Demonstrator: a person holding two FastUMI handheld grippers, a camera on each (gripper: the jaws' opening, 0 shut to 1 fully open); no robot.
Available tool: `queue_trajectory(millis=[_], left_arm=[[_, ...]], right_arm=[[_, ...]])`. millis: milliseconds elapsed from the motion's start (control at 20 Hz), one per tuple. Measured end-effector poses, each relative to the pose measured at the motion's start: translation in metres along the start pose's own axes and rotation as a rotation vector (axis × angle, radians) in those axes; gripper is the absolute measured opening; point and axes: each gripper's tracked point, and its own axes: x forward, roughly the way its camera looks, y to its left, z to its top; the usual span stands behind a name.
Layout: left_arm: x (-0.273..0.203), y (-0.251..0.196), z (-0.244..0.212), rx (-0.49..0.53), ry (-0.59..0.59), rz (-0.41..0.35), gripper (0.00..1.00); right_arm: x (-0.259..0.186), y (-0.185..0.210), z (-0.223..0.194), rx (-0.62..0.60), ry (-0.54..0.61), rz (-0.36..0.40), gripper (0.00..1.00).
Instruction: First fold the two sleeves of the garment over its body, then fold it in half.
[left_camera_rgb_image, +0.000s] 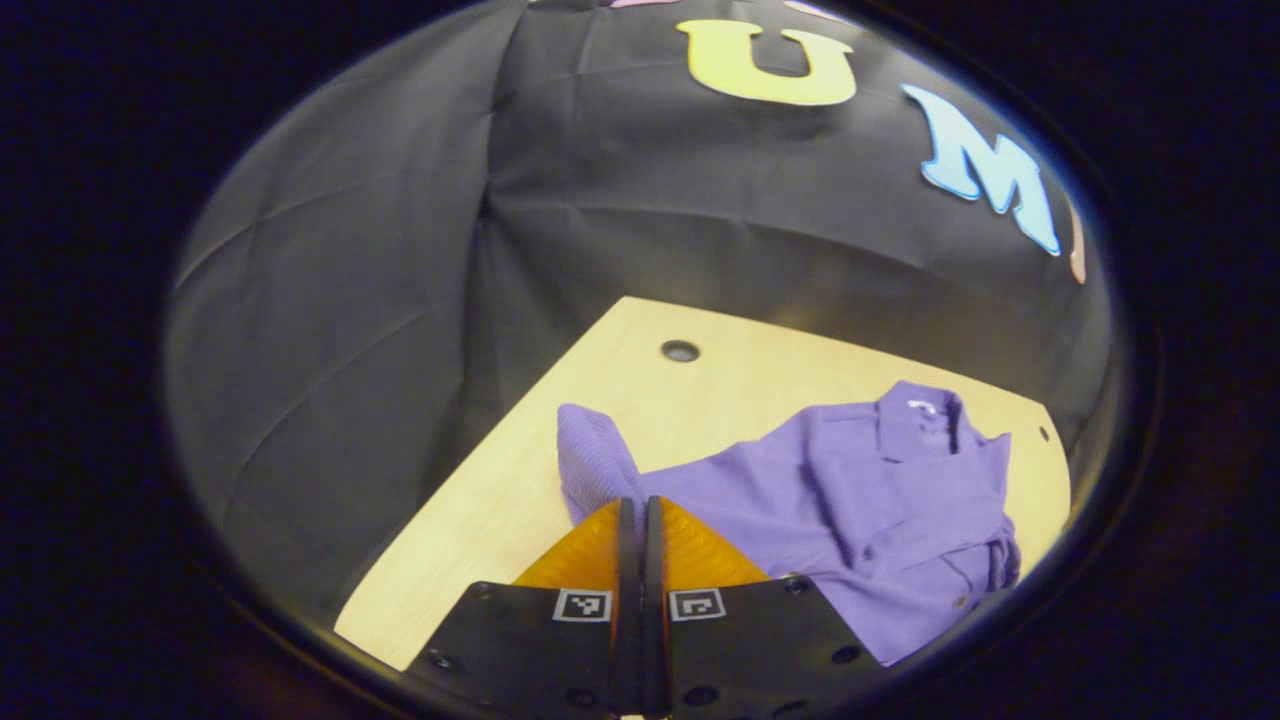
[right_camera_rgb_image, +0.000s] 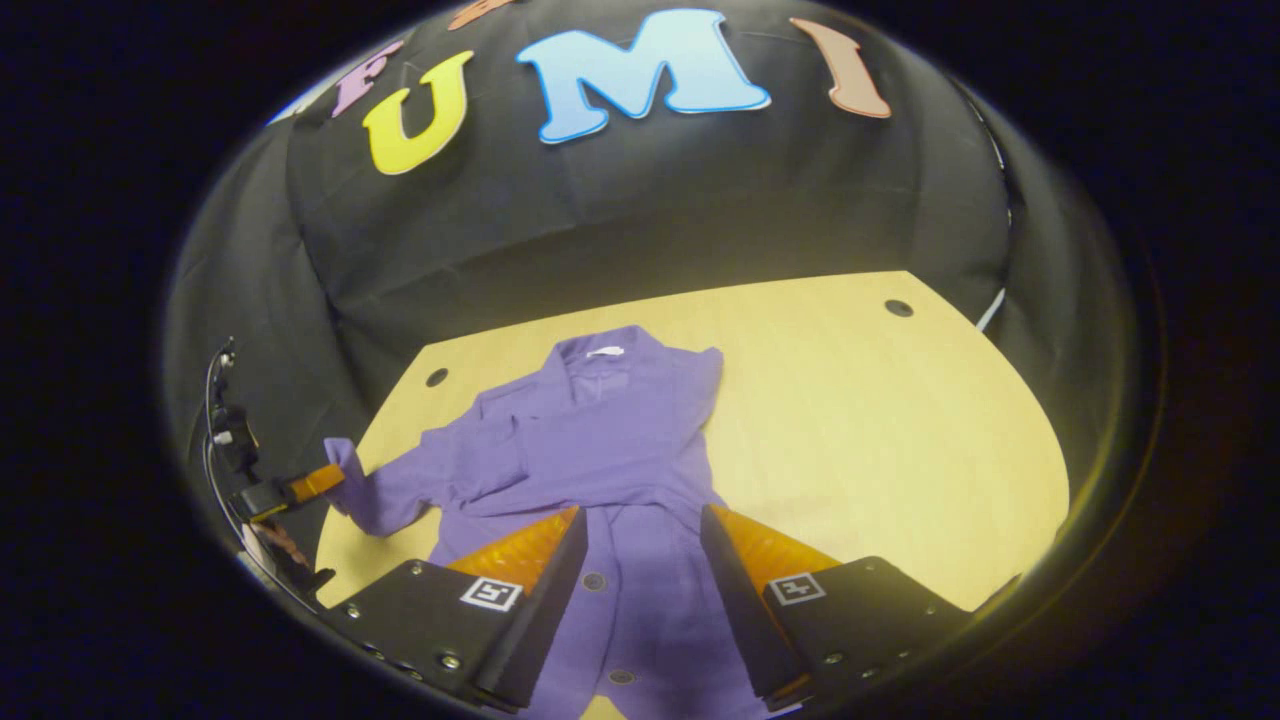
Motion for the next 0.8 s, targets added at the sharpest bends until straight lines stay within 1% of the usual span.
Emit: queue_trajectory(millis=[150, 250, 350, 450, 650, 800], left_arm=[[0.004, -0.065, 0.011, 0.021, -0.011, -0.082, 0.07], [0.007, -0.117, 0.015, 0.035, -0.007, -0.145, 0.07], [0.009, -0.177, 0.011, 0.078, 0.003, -0.217, 0.07], [0.006, -0.226, 0.011, 0.093, 0.01, -0.282, 0.07], [0.002, -0.316, 0.006, 0.125, 0.017, -0.386, 0.07], [-0.011, -0.369, -0.005, 0.16, 0.027, -0.456, 0.07]], right_arm=[[-0.01, -0.027, -0.001, 0.044, -0.013, -0.028, 0.75], [-0.016, -0.045, -0.003, 0.069, -0.02, -0.049, 0.75], [-0.025, -0.069, -0.005, 0.098, -0.03, -0.079, 0.75], [-0.03, -0.086, -0.007, 0.123, -0.035, -0.101, 0.75], [-0.04, -0.124, -0.007, 0.173, -0.044, -0.142, 0.74], [-0.045, -0.148, -0.007, 0.189, -0.045, -0.166, 0.74]])
